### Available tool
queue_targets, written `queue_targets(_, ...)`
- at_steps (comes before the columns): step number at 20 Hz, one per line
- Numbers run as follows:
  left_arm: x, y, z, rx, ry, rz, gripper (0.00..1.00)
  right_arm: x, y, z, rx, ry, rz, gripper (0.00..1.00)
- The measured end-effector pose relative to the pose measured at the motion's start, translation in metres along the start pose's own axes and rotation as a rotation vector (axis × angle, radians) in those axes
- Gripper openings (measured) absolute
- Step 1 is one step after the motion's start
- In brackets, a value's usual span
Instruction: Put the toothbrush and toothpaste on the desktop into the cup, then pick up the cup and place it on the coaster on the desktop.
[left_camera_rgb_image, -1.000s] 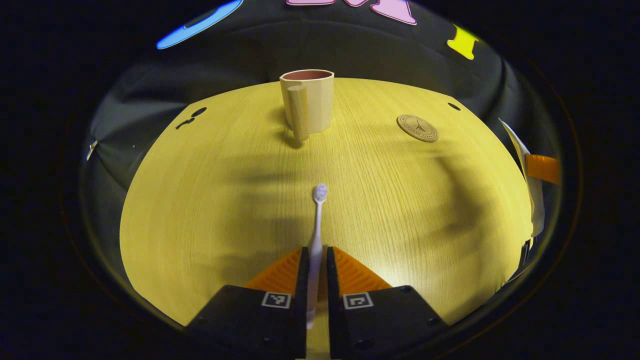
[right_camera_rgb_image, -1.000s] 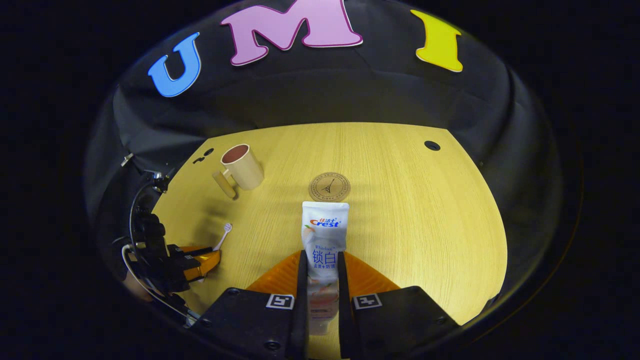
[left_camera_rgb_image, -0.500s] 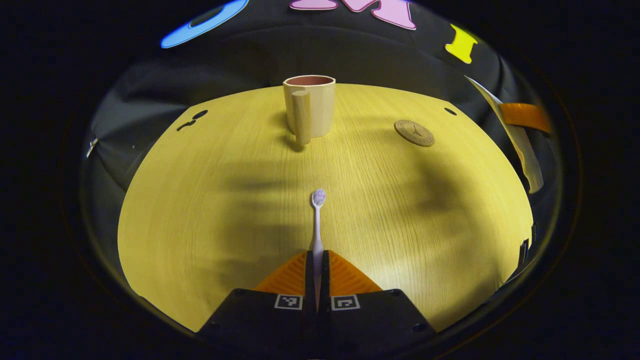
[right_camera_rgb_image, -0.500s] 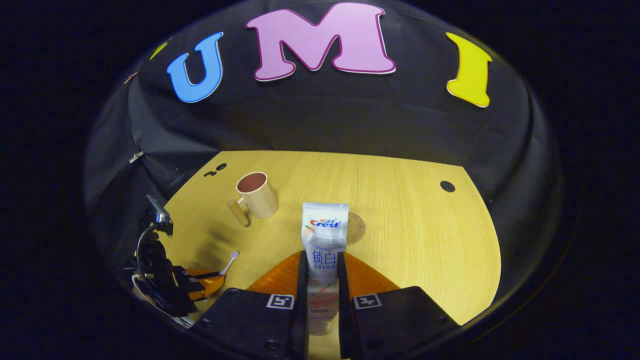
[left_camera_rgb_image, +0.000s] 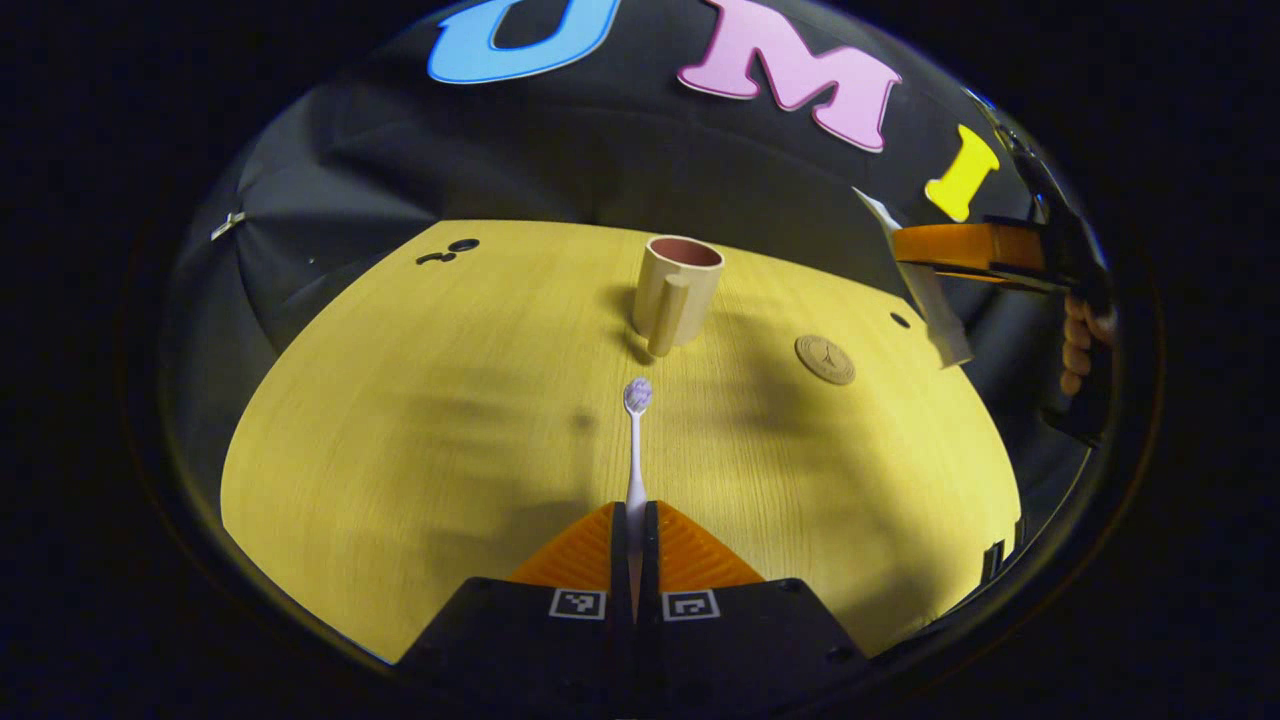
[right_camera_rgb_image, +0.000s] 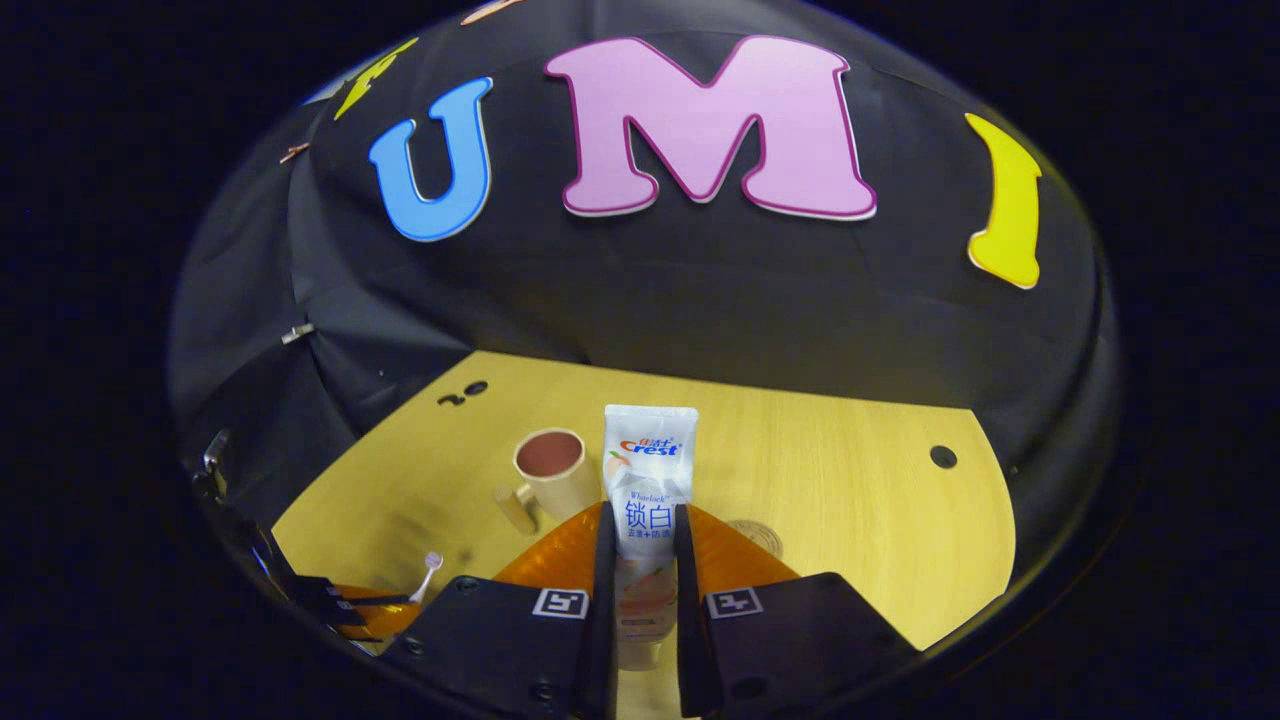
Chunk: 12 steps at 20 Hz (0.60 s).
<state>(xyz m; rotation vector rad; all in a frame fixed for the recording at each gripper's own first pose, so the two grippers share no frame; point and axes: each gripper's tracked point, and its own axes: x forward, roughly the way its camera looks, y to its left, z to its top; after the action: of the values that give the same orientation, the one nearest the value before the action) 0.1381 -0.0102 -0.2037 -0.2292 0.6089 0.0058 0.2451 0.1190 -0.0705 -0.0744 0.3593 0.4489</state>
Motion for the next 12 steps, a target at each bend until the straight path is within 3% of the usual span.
queue_targets(7, -0.032, 0.007, 0.021, -0.013, -0.105, -0.015, 0.06, 0.053, 0.046, 0.057, 0.001, -0.220, 0.076, 0.28)
queue_targets(12, -0.039, 0.004, 0.033, -0.044, -0.144, -0.032, 0.06, 0.098, 0.069, 0.068, 0.029, -0.313, 0.087, 0.27)
